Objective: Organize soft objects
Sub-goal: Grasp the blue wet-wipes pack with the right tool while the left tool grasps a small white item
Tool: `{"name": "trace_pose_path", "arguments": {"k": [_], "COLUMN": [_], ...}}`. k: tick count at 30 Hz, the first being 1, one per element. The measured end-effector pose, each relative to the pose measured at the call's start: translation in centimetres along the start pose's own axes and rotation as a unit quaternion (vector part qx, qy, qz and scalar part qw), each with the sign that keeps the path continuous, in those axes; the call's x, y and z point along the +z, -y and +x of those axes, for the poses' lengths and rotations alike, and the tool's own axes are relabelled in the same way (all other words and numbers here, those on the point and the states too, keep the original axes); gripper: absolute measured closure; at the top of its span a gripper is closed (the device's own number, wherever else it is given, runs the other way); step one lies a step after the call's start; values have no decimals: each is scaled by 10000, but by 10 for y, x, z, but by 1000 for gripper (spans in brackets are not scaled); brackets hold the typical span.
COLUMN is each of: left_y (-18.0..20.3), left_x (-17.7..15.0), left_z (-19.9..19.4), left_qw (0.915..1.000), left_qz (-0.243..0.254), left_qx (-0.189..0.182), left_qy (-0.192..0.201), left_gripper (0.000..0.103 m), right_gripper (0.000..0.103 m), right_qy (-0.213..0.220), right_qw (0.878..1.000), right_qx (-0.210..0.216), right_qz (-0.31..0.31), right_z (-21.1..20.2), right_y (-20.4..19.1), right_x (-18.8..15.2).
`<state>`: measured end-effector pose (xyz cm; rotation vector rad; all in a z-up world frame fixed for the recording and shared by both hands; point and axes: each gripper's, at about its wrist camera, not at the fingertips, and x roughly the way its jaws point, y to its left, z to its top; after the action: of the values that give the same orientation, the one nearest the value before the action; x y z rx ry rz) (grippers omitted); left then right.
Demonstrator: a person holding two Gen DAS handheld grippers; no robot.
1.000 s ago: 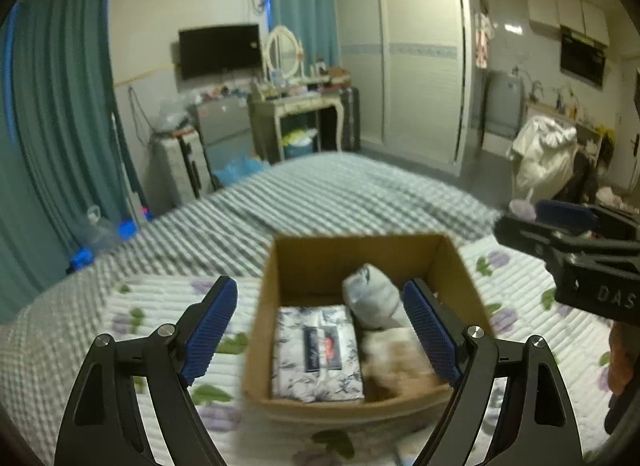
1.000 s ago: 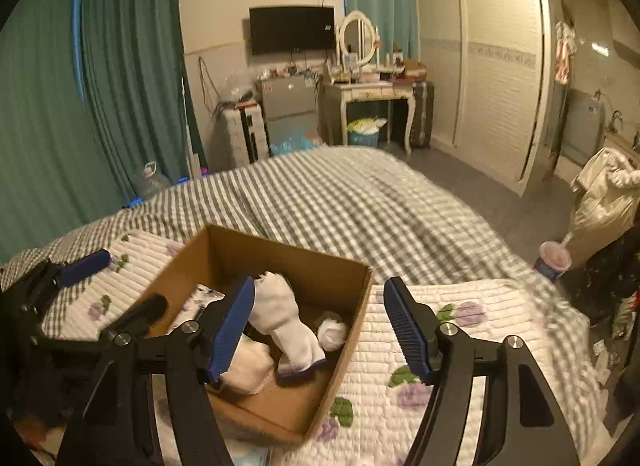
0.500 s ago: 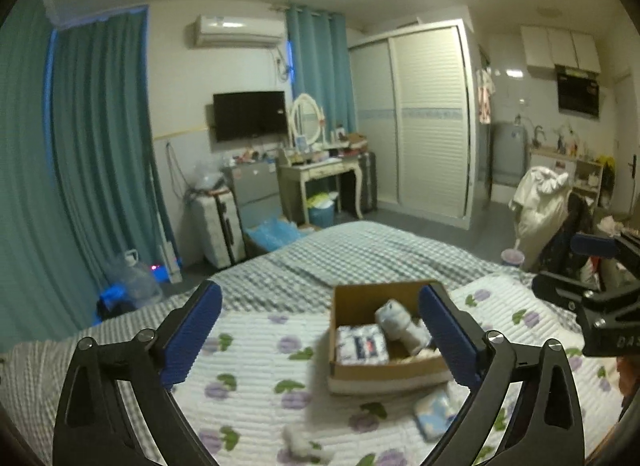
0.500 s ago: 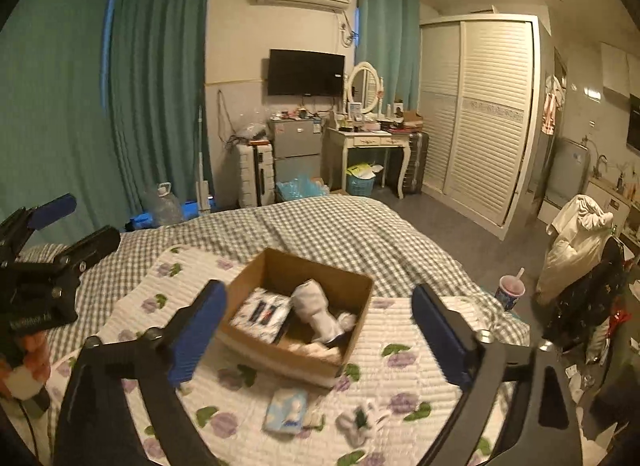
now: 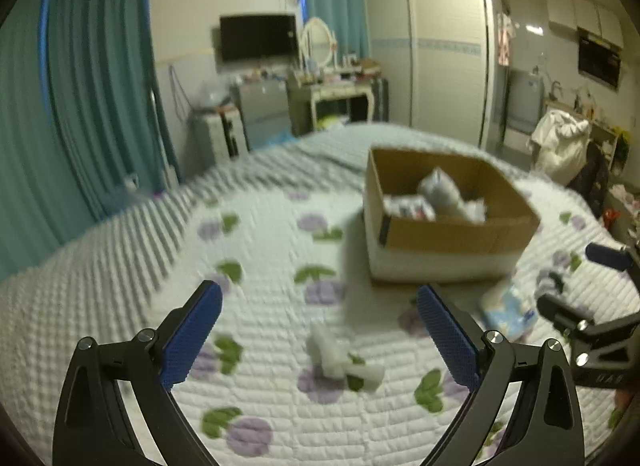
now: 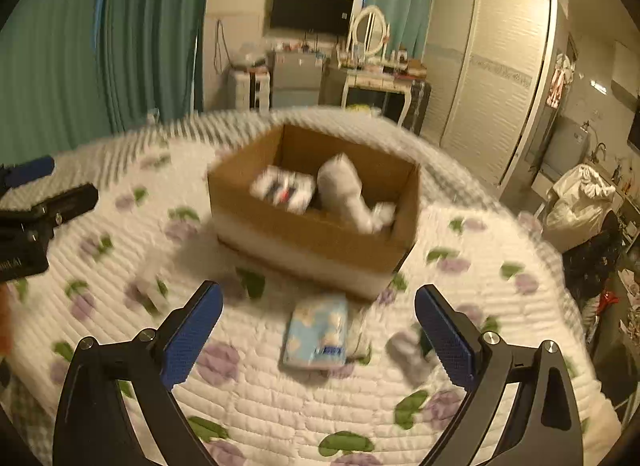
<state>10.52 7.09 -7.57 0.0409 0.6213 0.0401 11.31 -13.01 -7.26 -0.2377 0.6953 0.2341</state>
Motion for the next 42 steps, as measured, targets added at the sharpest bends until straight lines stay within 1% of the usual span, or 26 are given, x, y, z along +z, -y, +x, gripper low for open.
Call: {"name": "trace_pose_path", "arguments": {"k": [1, 2, 6, 9, 12, 13, 15, 17, 18, 19, 20, 21, 23, 24, 25, 26, 27, 28, 29, 32, 35, 36, 37, 39, 41, 42], "left_y": [-1, 0, 1, 3, 8, 10, 12, 13, 14, 13, 12, 11, 9, 8, 8, 8, 9, 9, 12, 18, 19, 17, 17, 15, 13, 13], "left_x": [-6, -14, -32, -46, -56, -58, -61, -64, -66, -67, -68, -69, -70, -70, -70, -70, -71, -71, -70, -72, -72, -71, -71, -68, -65, -63], "left_z": [4, 16, 38, 51, 60, 61, 66, 72, 74, 76, 79, 82, 85, 87, 88, 88, 87, 86, 84, 76, 68, 67, 62, 57, 49, 47], "left_qw": [10000, 9998, 9990, 9971, 9956, 9951, 9934, 9927, 9924, 9920, 9913, 9907, 9904, 9901, 9896, 9890, 9889, 9888, 9889, 9902, 9906, 9907, 9911, 9918, 9917, 9916], "left_qz": [-5, 15, 111, 75, 153, 159, 166, 187, 184, 170, 120, 78, 13, -7, -18, -29, -12, 12, 71, 276, 292, 278, 261, 245, 181, 169], "left_qx": [-33, -80, -100, -224, -252, -290, -363, -289, -290, -316, -355, -381, -441, -488, -541, -617, -665, -704, -749, -685, -668, -670, -657, -636, -750, -771], "left_qy": [-55, -172, -430, -727, -894, -935, -1079, -1156, -1182, -1210, -1264, -1300, -1309, -1317, -1334, -1341, -1328, -1312, -1285, -1186, -1161, -1153, -1129, -1080, -1032, -1021], "left_gripper": [4, 4, 4, 4, 4, 4, 4, 4, 5, 10, 11, 12, 14, 20, 26, 29, 34, 44, 47, 50, 51, 55, 62, 68, 68, 70], "right_gripper": [6, 6, 6, 7, 9, 12, 20, 35, 37, 42, 51, 55, 58, 60, 66, 67, 67, 68, 69, 71, 71, 71, 71, 72, 72, 72], "right_qy": [-106, -163, -545, -743, -841, -843, -841, -854, -867, -865, -853, -842, -822, -802, -780, -762, -756, -747, -730, -701, -670, -640, -611, -560, -503, -463], "right_qw": [9999, 9999, 9983, 9969, 9961, 9961, 9960, 9958, 9956, 9956, 9957, 9957, 9960, 9962, 9964, 9966, 9966, 9967, 9968, 9969, 9969, 9971, 9972, 9973, 9972, 9971], "right_qx": [2, -2, -199, -259, -206, -220, -275, -252, -228, -209, -211, -203, -154, -132, -126, -121, -106, -90, -62, 10, 95, 119, 139, 189, 263, 294], "right_qz": [-11, -4, 50, 88, 159, 152, 151, 212, 257, 288, 305, 314, 320, 320, 320, 306, 299, 302, 319, 361, 393, 395, 400, 433, 483, 519], "right_z": [12, 19, 57, 74, 84, 85, 87, 87, 87, 86, 85, 84, 81, 80, 79, 78, 77, 76, 74, 71, 64, 61, 57, 50, 41, 35], "right_y": [-2, -2, -4, -3, -1, -1, 1, 3, 5, 6, 7, 7, 7, 7, 7, 6, 6, 5, 5, 6, 8, 9, 10, 12, 14, 16], "right_x": [-8, -14, -40, -52, -57, -57, -60, -62, -63, -63, -63, -62, -60, -60, -59, -58, -57, -57, -56, -55, -56, -56, -56, -57, -58, -58]}}
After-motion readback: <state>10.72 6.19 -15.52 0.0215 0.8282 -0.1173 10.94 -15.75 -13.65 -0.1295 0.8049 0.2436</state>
